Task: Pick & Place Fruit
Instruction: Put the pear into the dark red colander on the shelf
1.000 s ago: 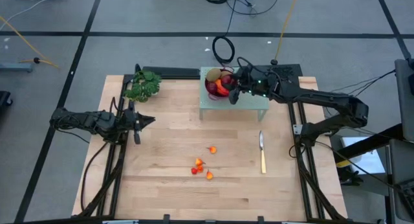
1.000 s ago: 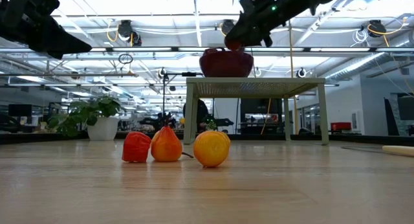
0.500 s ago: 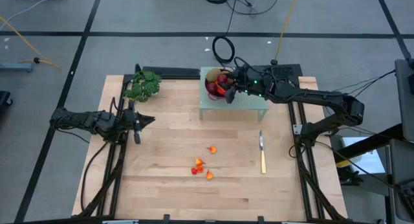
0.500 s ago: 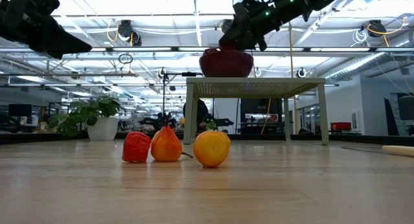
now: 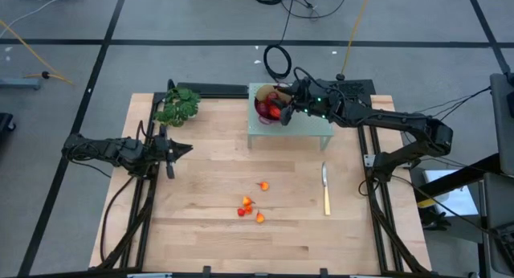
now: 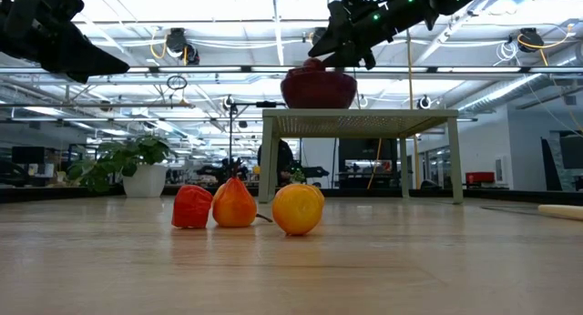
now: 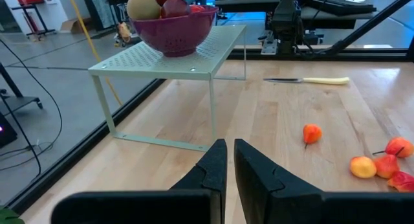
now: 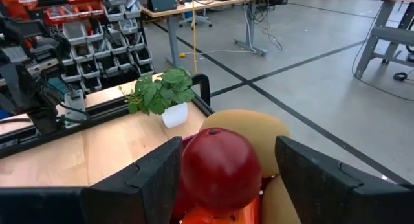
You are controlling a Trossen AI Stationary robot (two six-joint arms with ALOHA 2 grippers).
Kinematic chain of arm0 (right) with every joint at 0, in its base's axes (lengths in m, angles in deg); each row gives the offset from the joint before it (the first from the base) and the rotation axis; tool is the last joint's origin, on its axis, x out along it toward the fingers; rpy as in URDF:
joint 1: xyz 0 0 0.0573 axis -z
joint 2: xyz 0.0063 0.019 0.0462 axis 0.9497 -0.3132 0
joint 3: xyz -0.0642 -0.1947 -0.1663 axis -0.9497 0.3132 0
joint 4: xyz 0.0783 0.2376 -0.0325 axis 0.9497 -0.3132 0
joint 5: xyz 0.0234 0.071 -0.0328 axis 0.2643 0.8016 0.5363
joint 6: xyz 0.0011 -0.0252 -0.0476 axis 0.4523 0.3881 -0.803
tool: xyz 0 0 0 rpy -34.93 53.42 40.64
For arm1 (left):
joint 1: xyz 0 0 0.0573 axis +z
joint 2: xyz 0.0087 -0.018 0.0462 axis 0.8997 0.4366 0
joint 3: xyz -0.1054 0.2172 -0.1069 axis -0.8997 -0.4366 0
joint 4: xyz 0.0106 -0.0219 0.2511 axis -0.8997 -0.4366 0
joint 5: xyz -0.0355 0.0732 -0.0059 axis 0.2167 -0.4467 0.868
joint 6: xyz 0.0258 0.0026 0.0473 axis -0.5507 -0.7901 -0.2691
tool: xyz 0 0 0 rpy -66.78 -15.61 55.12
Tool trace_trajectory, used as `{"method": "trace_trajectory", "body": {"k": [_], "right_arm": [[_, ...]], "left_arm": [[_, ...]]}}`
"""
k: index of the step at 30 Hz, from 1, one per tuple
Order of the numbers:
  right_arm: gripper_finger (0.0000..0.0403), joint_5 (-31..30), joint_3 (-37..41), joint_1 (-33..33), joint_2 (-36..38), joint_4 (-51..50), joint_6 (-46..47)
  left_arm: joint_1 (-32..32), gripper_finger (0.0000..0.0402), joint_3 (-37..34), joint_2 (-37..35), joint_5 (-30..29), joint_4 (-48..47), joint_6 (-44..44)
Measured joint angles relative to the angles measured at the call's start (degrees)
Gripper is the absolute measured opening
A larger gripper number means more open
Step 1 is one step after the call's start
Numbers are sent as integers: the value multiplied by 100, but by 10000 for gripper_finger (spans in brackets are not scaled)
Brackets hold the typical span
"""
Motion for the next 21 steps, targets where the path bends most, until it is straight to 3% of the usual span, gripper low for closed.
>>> {"method": "trace_trajectory", "body": {"k": [21], "right_arm": [[243,-34,9,-12,158,817,-302]], "left_arm": [[0,33,0,0,-2,-4,4]]}}
